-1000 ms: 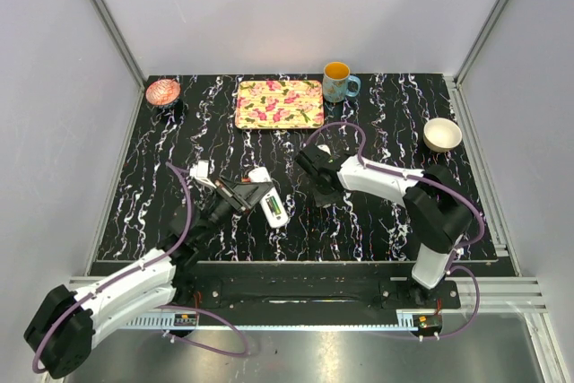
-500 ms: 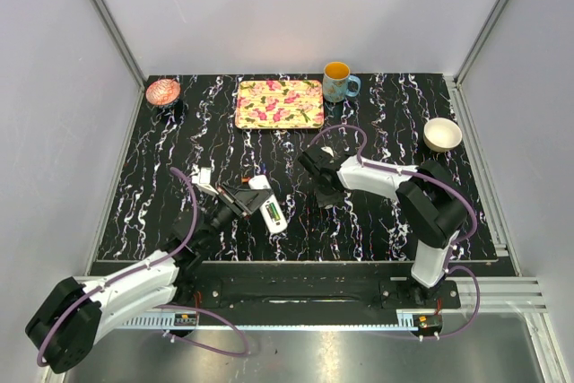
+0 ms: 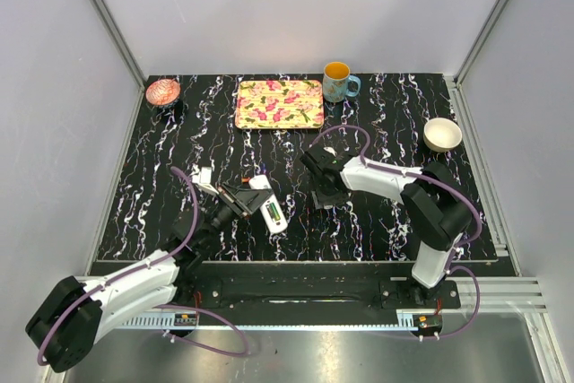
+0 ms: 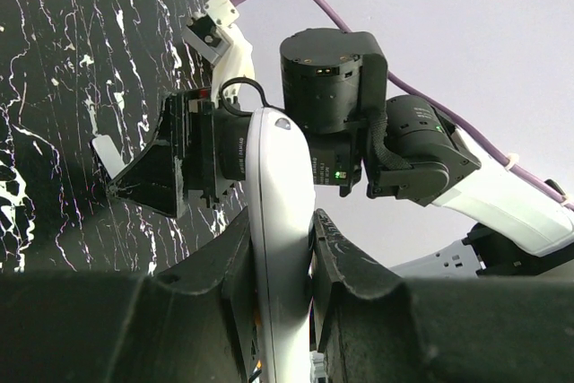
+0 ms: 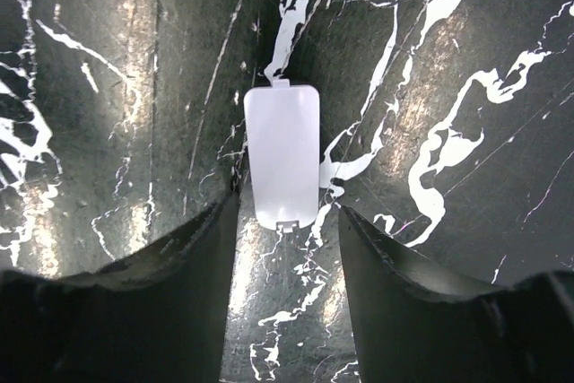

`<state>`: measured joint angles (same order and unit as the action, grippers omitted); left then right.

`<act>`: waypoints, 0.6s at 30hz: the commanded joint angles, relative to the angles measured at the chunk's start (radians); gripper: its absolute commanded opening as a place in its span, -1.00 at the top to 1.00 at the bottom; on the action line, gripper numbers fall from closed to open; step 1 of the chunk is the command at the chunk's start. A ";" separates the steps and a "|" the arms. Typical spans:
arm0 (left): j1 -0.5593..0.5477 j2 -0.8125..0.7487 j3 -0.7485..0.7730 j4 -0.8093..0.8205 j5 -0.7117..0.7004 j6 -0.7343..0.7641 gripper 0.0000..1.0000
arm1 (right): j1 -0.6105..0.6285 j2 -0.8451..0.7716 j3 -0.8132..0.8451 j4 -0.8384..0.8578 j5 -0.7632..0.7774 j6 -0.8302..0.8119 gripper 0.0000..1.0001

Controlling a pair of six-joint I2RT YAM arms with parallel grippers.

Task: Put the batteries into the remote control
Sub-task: Place the battery cover at the center of the board, then adjust the battery in the remote control.

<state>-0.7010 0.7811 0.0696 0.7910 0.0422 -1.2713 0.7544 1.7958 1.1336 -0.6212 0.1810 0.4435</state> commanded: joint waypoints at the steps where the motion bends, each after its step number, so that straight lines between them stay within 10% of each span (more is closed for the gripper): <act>1: 0.000 0.010 0.050 0.063 0.012 0.013 1.00 | -0.004 -0.088 0.015 -0.012 -0.035 0.012 -0.16; 9: 0.001 0.026 0.075 0.025 0.018 0.021 1.00 | -0.006 -0.404 0.011 0.021 -0.037 0.112 -0.44; 18: 0.011 0.176 0.104 0.256 0.091 -0.057 1.00 | -0.079 -0.702 -0.244 0.402 -0.570 0.316 -0.77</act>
<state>-0.6975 0.8936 0.1177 0.8337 0.0746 -1.2793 0.7010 1.1103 0.9920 -0.4099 -0.1028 0.6273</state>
